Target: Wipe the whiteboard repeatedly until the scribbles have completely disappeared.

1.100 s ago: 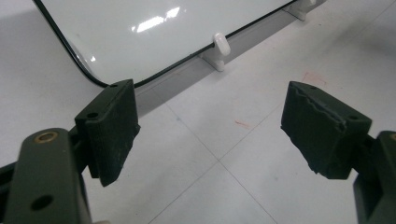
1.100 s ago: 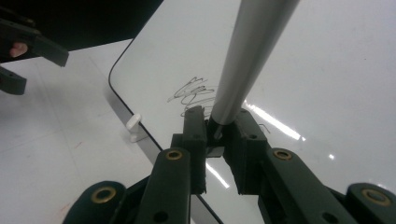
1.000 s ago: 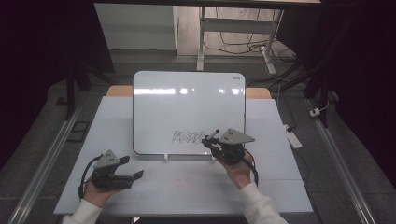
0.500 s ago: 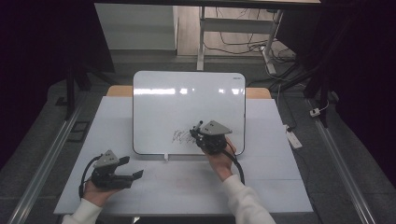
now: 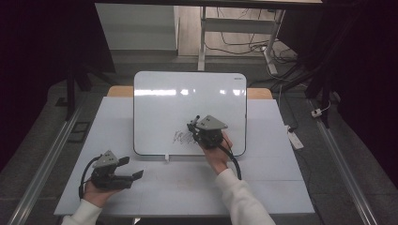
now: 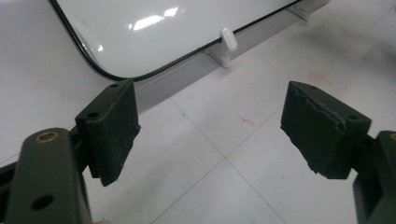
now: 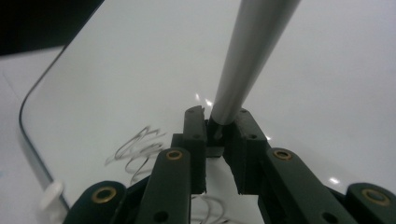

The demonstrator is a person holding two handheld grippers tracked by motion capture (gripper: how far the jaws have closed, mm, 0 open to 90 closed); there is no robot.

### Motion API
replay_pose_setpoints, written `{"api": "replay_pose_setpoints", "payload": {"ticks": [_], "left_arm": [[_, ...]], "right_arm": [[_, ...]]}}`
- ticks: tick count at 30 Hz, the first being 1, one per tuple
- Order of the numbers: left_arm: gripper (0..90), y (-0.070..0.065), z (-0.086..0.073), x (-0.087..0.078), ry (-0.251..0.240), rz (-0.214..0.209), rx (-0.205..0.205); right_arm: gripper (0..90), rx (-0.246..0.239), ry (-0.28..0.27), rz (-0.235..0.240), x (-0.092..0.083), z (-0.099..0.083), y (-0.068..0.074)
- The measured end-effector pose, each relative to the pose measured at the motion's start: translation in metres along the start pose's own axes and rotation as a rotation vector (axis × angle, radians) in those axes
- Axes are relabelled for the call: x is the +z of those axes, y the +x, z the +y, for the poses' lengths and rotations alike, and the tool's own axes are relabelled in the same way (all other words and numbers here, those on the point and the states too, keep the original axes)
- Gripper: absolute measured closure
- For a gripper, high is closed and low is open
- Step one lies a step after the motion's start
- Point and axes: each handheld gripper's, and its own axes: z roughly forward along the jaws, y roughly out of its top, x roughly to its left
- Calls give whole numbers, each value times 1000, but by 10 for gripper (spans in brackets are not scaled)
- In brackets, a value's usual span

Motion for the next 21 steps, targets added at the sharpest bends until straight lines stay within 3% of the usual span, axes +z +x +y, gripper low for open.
{"api": "replay_pose_setpoints", "payload": {"ticks": [2, 5, 6, 7, 8, 9, 11, 12, 13, 15, 16, 17, 19, 20, 21], "left_arm": [[200, 0, 0, 0, -1, 0, -1], [200, 2, 0, 1, 3, 0, -6], [200, 2, 0, 1, 4, -1, -8], [200, 2, -1, 1, 4, 0, -9], [200, 1, -1, 1, 4, 1, -8], [200, 1, 0, 0, 0, 3, -9], [200, 2, 0, 0, 0, 2, -9], [200, 2, 0, 1, -1, 1, -11], [200, 3, -1, 2, 2, 1, -14], [200, 3, -1, 2, 5, 0, -14], [201, 3, -1, 2, 6, -1, -14], [200, 3, -1, 2, 5, 1, -14], [200, 3, -1, 1, 2, 2, -13], [201, 3, -1, 1, 2, 2, -12], [201, 3, -1, 1, 2, 2, -12]], "right_arm": [[773, 1, 4, 18, 1, -1, 2], [773, -97, 64, 129, 9, -7, 23], [773, -115, 57, 107, 10, -3, 22], [773, -115, 57, 107, 10, -3, 22], [773, -82, 37, 77, 10, 0, 16], [773, -11, 11, 62, 10, 3, 7], [773, -17, 19, 77, 12, 3, 10], [773, -42, 43, 113, 14, 1, 17], [773, -138, 77, 167, 19, -3, 34], [773, -156, 81, 162, 19, -2, 35], [773, -138, 72, 150, 19, 0, 31], [773, -53, 30, 96, 18, 6, 17], [773, -31, 23, 89, 18, 7, 13], [773, -62, 48, 120, 20, 6, 21], [773, -62, 48, 120, 20, 6, 21]]}}
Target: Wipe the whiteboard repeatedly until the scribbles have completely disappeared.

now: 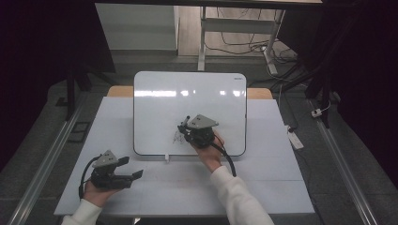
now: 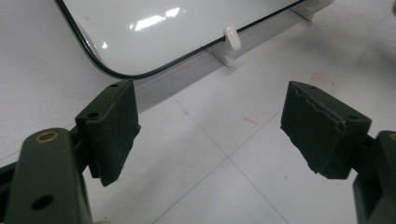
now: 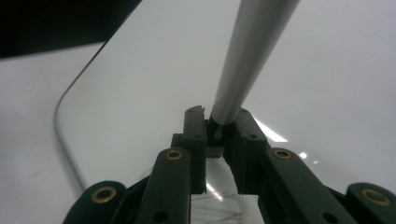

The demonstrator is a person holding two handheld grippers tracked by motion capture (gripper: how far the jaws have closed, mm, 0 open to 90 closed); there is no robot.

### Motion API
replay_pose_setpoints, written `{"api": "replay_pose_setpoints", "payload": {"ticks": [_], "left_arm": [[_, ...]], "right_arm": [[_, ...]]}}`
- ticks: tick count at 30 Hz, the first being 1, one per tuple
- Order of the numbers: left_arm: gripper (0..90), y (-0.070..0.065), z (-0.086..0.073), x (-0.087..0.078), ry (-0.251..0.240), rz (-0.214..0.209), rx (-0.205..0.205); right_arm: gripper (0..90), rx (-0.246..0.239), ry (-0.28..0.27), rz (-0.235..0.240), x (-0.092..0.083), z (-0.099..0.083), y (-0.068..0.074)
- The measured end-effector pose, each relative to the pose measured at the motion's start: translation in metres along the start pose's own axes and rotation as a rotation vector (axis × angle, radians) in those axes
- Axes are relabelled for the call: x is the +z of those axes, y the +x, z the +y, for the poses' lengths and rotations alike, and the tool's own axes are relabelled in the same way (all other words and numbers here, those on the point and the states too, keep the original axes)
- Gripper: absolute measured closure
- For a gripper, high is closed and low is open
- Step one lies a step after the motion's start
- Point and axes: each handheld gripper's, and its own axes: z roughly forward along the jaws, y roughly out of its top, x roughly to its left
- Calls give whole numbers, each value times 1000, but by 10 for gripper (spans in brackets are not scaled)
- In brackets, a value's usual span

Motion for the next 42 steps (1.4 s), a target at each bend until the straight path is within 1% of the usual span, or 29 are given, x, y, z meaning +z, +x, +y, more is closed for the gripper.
{"api": "replay_pose_setpoints", "payload": {"ticks": [2, 3, 4, 7, 8, 9, 10, 11, 14, 17, 19, 21, 22, 24, 25, 26, 28, 30, 31, 32, 33, 35, 36, 37, 38, 39, 40, 41, 42], "left_arm": [[200, 1, 0, 1, 2, -1, -3], [200, 1, 0, 1, 4, -2, -4], [200, 1, -1, 2, 6, 1, -5], [200, 1, -1, 1, 3, 3, -4], [200, 0, -1, 0, 1, 4, -3], [201, 0, -1, 0, -1, 4, -2], [201, 1, 0, 0, -1, 4, -2], [200, 1, -1, 1, 1, 3, -4], [200, 1, -1, 1, 5, 3, -5], [201, 0, -1, -1, -2, 7, -1], [201, 0, 0, -1, -5, 8, -2], [201, 1, -1, 0, -1, 6, -4], [201, 2, -1, 1, 1, 6, -5], [200, 1, -1, 1, 2, 6, -5], [200, 1, -1, 0, 1, 8, -4], [200, 0, -1, 0, -1, 9, -2], [201, 0, -1, 0, -3, 9, 0], [201, 0, 0, 1, -1, 6, -1], [200, 1, -1, 1, 3, 7, -2], [200, 1, -1, 2, 5, 8, -3], [200, 1, -1, 2, 4, 7, -4], [200, 0, -1, 1, 2, 10, -3], [200, 0, -1, 0, -1, 10, -3], [201, 0, -1, 0, -3, 11, -3], [201, 0, -1, 0, -2, 11, -3], [201, 0, -1, 1, 0, 8, -4], [201, 0, -1, 2, 2, 7, -4], [200, 0, -1, 2, 5, 8, -4], [200, 0, -1, 2, 6, 8, -4]], "right_arm": [[773, -88, 46, 65, 5, -5, 14], [773, -115, 51, 65, 5, -5, 17], [773, -106, 52, 60, 5, -3, 14], [773, 5, -7, 5, 3, 3, -3], [773, 5, -7, 5, 3, 3, -3], [773, -50, 40, 60, 6, 0, 9], [773, -50, 40, 60, 6, 0, 9], [773, -96, 87, 141, 10, -8, 22], [773, -117, 88, 128, 9, -6, 21], [773, -16, 21, 37, 4, 0, 4], [773, -26, 32, 48, 4, -1, 8], [773, -123, 94, 135, 9, -13, 30], [773, -123, 94, 135, 9, -13, 30], [773, -125, 85, 117, 7, -13, 29], [773, -96, 61, 81, 5, -11, 23], [773, -41, 23, 10, 0, -8, 13], [773, -21, 24, 14, 0, -9, 14], [773, -43, 40, 46, 2, -12, 20], [773, -71, 57, 68, 4, -14, 26], [773, -145, 81, 80, 4, -16, 35], [773, -145, 81, 80, 4, -16, 35], [773, -45, 22, -14, -5, -12, 14], [773, -45, 22, -14, -5, -12, 14], [773, 8, 8, -28, -9, -12, 7], [773, 8, 8, -28, -9, -12, 7], [773, -46, 54, 29, -5, -16, 19], [773, -46, 54, 29, -5, -16, 19], [773, -152, 92, 48, -3, -18, 30], [773, -152, 92, 48, -3, -18, 30]]}}
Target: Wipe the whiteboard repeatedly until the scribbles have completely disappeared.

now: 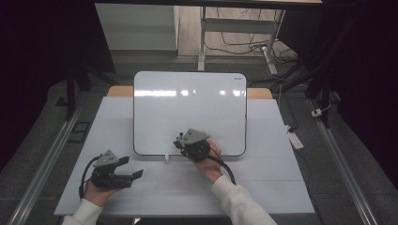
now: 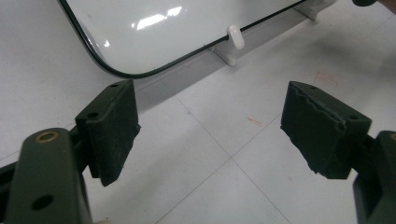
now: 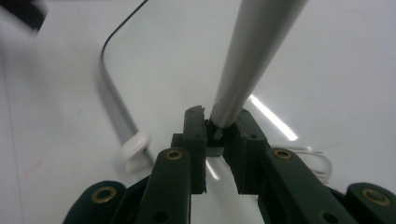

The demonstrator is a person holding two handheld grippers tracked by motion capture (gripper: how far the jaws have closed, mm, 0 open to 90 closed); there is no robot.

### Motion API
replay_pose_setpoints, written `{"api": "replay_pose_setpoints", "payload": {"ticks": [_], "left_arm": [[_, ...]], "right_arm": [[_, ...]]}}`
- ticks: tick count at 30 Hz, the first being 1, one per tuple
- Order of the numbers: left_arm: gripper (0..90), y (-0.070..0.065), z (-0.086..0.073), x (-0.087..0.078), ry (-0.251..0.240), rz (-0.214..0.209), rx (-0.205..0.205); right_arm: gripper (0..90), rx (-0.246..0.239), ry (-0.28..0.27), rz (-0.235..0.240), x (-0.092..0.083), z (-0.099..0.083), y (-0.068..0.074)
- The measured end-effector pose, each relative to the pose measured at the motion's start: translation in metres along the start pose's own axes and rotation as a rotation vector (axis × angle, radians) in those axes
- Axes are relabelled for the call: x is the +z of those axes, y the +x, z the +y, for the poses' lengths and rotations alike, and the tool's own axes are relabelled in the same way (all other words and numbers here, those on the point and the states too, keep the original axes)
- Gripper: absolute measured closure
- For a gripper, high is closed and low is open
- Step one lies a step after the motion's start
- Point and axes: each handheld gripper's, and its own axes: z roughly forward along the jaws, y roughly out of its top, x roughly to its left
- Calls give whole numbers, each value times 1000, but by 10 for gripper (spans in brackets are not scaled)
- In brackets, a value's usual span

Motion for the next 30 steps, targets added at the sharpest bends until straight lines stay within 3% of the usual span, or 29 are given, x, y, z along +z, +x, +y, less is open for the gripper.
{"api": "replay_pose_setpoints", "payload": {"ticks": [1, 4, 5, 6, 7, 8, 10, 13, 15, 16, 19, 20, 21, 22, 24, 25, 26, 28, 29, 30], "left_arm": [[200, 0, 0, 0, 0, 0, 1], [200, -1, 0, -1, -5, 2, 1], [200, -1, 0, -1, -6, 2, 2], [200, -1, 0, -1, -5, 2, 1], [200, 0, 0, -1, -3, 0, 0], [200, 0, 0, 0, -1, 0, -2], [200, 1, 0, 1, 1, -1, -2], [200, 0, 0, -1, -3, 0, -1], [200, 0, 0, -1, -5, 1, -2], [200, 0, 0, -1, -5, -1, -1], [200, 1, -1, 0, 0, -1, -5], [200, 1, -1, 0, -1, -1, -5], [200, 1, -1, 0, -1, 0, -6], [200, 1, -1, -1, -1, 2, -5], [200, 0, 0, 0, -1, 3, -3], [200, -1, 0, 0, -1, 2, -1], [200, -1, 0, 0, -1, 1, 0], [200, 0, 0, 0, 1, 1, -3], [200, 1, 0, 1, 3, 2, -4], [200, 1, 0, 1, 3, 1, -7]], "right_arm": [[773, 9, -2, -10, -1, 1, -3], [773, 130, -64, -98, -11, 3, -28], [773, 152, -71, -91, -11, 3, -31], [773, 140, -65, -92, -11, 3, -27], [773, 57, -20, -30, -5, 1, -11], [773, 8, -5, -23, -3, 1, -5], [773, -6, -2, -28, -3, 2, -6], [773, 118, -62, -98, -11, 5, -30], [773, 160, -79, -106, -13, 6, -39], [773, 157, -72, -103, -13, 5, -36], [773, 110, -18, -6, -8, 0, -19], [773, 94, -11, 6, -8, -3, -17], [773, 101, -16, -25, -13, -3, -23], [773, 101, -16, -25, -13, -3, -23], [773, 171, -56, -90, -20, -2, -38], [773, 199, -64, -91, -21, -2, -42], [773, 193, -63, -96, -20, -2, -39], [773, 122, -17, -36, -13, -3, -21], [773, 21, 20, 3, -7, -5, -5], [773, 21, 20, 3, -7, -5, -5]]}}
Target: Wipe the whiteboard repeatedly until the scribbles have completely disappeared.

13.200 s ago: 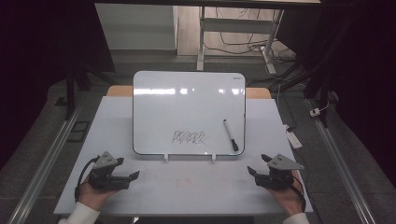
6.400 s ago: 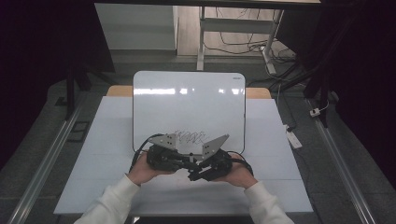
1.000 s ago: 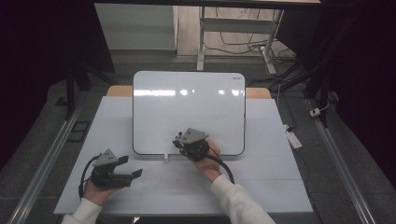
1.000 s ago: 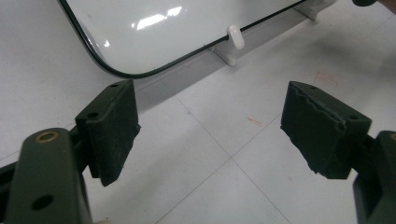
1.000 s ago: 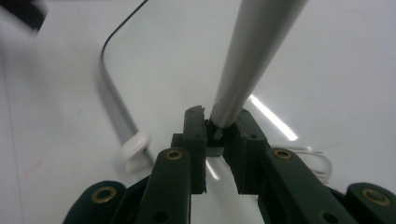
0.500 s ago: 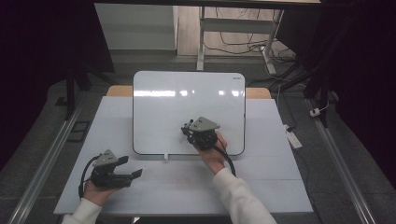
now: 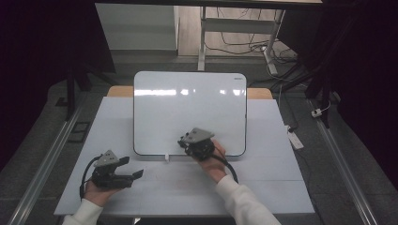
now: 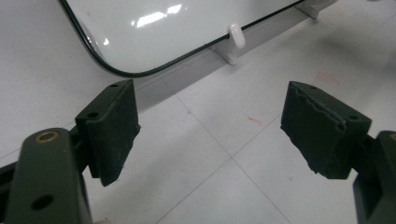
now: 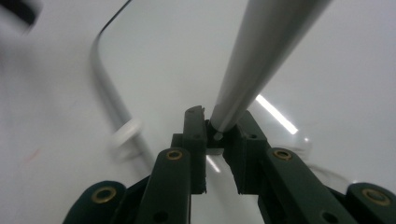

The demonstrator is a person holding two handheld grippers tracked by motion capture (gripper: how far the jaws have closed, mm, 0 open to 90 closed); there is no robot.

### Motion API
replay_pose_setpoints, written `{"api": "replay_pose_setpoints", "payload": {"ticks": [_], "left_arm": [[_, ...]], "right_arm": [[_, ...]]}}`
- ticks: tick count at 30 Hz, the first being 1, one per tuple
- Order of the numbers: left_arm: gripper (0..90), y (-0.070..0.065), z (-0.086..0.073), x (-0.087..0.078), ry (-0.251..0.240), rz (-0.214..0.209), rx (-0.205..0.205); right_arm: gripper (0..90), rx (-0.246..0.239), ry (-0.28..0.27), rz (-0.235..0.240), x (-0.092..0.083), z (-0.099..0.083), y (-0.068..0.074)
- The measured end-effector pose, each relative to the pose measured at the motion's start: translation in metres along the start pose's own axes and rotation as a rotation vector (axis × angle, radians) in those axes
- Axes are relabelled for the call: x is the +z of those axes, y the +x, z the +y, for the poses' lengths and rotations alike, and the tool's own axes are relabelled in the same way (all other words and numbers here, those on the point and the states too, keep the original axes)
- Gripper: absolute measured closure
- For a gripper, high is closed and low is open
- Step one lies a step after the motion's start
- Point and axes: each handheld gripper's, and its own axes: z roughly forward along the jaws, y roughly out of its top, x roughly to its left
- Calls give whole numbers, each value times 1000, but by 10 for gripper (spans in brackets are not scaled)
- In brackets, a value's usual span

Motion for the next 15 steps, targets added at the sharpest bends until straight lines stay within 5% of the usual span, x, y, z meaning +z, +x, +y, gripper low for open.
{"api": "replay_pose_setpoints", "payload": {"ticks": [2, 4, 6, 10, 12, 13, 15], "left_arm": [[200, 0, 0, 0, -1, 1, 0], [200, -1, 0, -1, -3, 2, 2], [200, -1, 0, -1, -3, 0, 2], [200, 1, 0, 0, 0, -2, -3], [200, 0, -1, 0, -1, -1, -2], [200, 0, -1, -1, -4, 0, -1], [201, -1, 0, -1, -5, 0, 0]], "right_arm": [[773, 18, -9, -10, -2, 1, -6], [773, 100, -54, -75, -8, 3, -22], [773, 151, -67, -80, -11, 3, -28], [773, 12, 3, 4, -2, -3, 0], [773, 17, -3, -23, -5, -1, -5], [773, 87, -43, -89, -12, 1, -22], [773, 121, -58, -101, -14, 1, -28]]}}
